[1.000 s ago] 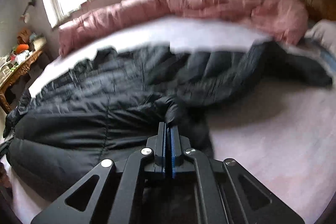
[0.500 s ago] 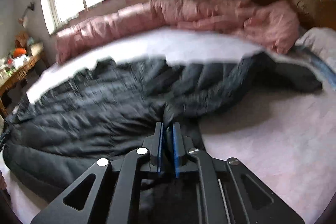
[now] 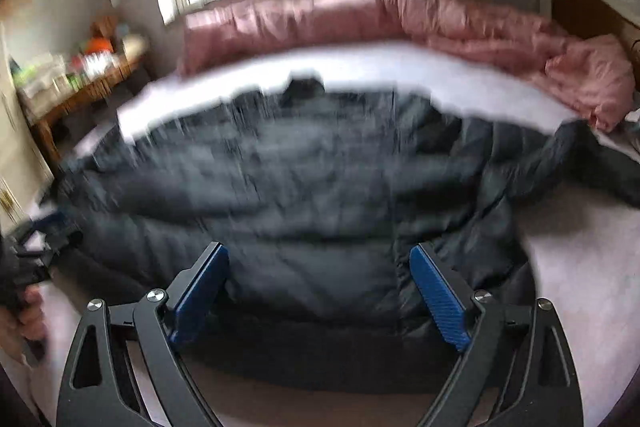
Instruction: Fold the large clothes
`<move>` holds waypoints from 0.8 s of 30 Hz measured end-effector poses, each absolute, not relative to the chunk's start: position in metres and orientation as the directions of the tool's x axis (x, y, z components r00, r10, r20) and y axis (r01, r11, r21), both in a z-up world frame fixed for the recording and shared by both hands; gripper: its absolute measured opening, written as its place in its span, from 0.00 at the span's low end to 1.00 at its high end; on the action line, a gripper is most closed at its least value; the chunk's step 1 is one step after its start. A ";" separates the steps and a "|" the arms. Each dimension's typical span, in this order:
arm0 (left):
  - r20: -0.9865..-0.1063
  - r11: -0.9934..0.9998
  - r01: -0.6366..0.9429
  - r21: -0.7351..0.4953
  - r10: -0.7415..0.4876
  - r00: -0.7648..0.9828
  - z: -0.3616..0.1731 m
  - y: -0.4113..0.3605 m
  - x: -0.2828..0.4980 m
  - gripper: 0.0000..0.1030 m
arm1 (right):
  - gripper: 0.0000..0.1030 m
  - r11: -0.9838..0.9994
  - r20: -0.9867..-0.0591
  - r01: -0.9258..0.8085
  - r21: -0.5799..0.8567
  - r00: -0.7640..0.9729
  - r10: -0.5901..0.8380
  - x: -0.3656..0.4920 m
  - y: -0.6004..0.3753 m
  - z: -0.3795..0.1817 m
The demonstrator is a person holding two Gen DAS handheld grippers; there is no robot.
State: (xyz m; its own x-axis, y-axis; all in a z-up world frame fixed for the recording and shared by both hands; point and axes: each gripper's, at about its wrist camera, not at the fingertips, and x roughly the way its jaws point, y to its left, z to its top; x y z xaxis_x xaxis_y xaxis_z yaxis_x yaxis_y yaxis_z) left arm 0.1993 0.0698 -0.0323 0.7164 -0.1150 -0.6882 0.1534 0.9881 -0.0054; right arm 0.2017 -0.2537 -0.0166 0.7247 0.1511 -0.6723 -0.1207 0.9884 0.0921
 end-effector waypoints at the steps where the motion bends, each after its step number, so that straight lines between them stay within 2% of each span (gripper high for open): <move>1: -0.701 0.989 0.148 -0.009 -0.112 0.704 -0.037 0.069 0.200 0.99 | 0.91 0.990 -0.699 -0.116 0.081 0.701 0.139 0.206 -0.252 -0.025; 4: -0.723 0.991 0.135 -0.014 -0.103 0.684 -0.044 0.067 0.204 1.00 | 0.93 0.990 -0.730 -0.118 0.083 0.668 0.140 0.213 -0.252 -0.041; 8: -0.739 0.991 0.131 0.038 -0.060 0.671 -0.052 0.059 0.206 1.00 | 0.97 0.990 -0.746 -0.111 0.085 0.652 0.137 0.216 -0.253 -0.051; 14: -0.742 0.990 0.131 0.043 -0.056 0.668 -0.054 0.061 0.208 1.00 | 0.99 0.994 -0.755 -0.105 0.033 0.649 0.093 0.218 -0.244 -0.057; 24: -0.740 0.990 0.130 0.047 -0.053 0.671 -0.053 0.060 0.208 1.00 | 0.99 0.994 -0.758 -0.105 0.024 0.646 0.087 0.218 -0.242 -0.057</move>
State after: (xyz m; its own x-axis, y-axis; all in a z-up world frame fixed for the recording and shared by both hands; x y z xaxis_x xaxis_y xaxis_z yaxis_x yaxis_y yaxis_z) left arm 0.2081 0.0597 -0.0533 0.6707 -0.0525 -0.7399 0.1298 0.9904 0.0473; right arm 0.2182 -0.2425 -0.0569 0.6464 0.0867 -0.7580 -0.1054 0.9941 0.0237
